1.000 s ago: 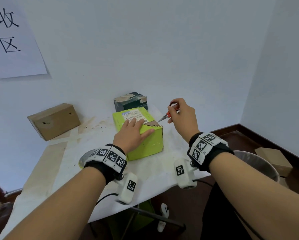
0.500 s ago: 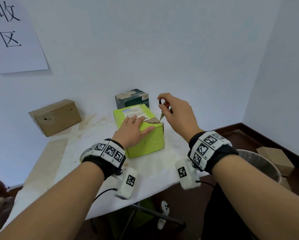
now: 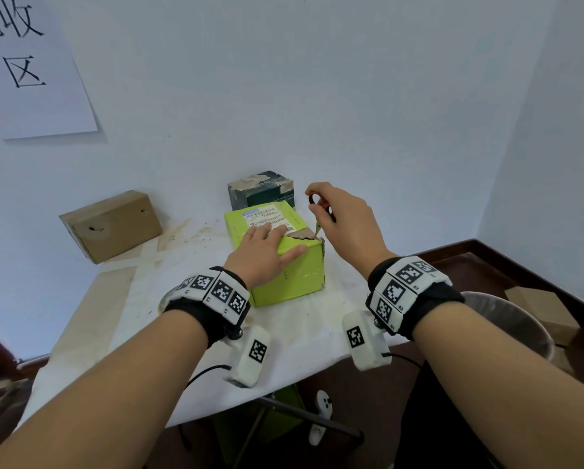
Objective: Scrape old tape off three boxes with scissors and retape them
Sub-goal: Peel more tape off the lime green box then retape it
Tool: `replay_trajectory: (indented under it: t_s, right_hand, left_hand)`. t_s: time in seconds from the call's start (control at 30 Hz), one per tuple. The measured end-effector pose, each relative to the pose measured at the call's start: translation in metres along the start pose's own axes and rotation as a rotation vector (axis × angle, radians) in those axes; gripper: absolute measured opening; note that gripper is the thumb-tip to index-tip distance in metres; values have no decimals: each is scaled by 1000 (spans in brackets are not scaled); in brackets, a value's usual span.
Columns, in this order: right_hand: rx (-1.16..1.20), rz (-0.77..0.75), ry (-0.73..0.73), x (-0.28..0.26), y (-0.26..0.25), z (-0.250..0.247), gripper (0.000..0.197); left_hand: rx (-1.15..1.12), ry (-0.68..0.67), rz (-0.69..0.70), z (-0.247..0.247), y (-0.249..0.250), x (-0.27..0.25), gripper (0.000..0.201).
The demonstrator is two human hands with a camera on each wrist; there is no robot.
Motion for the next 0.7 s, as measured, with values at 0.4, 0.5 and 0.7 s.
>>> replay_trajectory:
  t_s: [0.4,0.5,0.7]
  right_hand:
    - [50,9,44,-4,-2,-3,21]
    - [-10,5,18,-4,0,-3,22]
    - [50,22,58,-7,9,-6,19]
  left_hand:
    - [-4,-6,3,-1,3,-3,74]
    - [8,7,10,-1,2,-1,74]
    - [1,8,9,0,0,-1,75]
Point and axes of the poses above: each hand's wrist, its own x-axis towards the middle knuckle, its own z-axis out of the palm, y = z × x, the point moved 8 cm from there along x, towards the middle knuckle, and after that the axes turned 1 degree about z, right-handed, at the moved point
